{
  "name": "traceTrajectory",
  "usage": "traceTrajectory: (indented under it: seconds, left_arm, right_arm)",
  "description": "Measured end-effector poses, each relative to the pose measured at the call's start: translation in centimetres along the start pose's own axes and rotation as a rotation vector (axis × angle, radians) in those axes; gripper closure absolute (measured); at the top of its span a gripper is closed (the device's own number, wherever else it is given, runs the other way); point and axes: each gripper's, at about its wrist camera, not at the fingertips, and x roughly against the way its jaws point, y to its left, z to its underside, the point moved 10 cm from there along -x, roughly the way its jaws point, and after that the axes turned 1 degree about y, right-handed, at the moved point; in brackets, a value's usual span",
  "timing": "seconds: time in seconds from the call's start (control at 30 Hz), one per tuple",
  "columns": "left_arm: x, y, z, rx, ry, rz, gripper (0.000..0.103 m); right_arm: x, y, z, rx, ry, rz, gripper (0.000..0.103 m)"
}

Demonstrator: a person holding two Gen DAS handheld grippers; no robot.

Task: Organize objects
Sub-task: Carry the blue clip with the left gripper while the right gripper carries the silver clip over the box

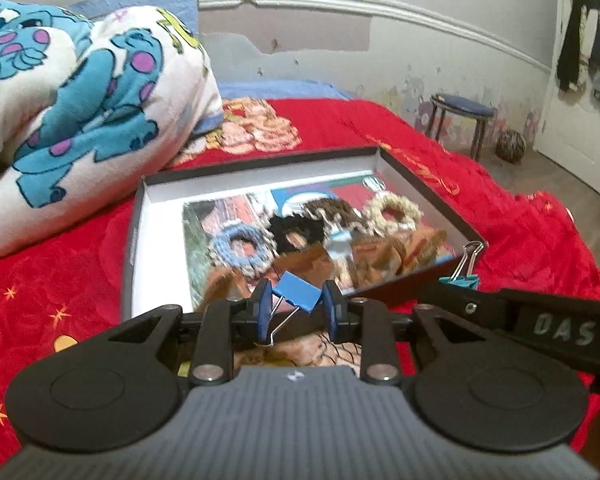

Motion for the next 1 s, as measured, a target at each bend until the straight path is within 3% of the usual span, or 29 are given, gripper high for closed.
traceTrajectory:
  seconds: [0.3,0.47,0.73,1.0]
  left_arm:
    - [1.2,3.2,-3.1,0.037,-0.096,-0.057,0.072]
    - [0.1,6.4,-5.3,0.122,-0.09,-0.053,0.072]
    - [-6.9,9.7,-7.9,0.194,-0.047,-0.092,0.072]
    - [-12.9,9.3,-6.1,0.194,0.011,-0.087,0.072]
  right_arm:
    - [0.9,2.8,-3.7,0.0,-0.085,-0.137,0.092]
    - [-1.0,5.4,-6.4,0.059,-0.053,-0.19,0.092]
    - [-10.5,7.8,-10.2,0.15,0.037,-0.156,0.092]
    - [-17.1,4.0,-9.2,0.116,0.069,-0.1,0.092]
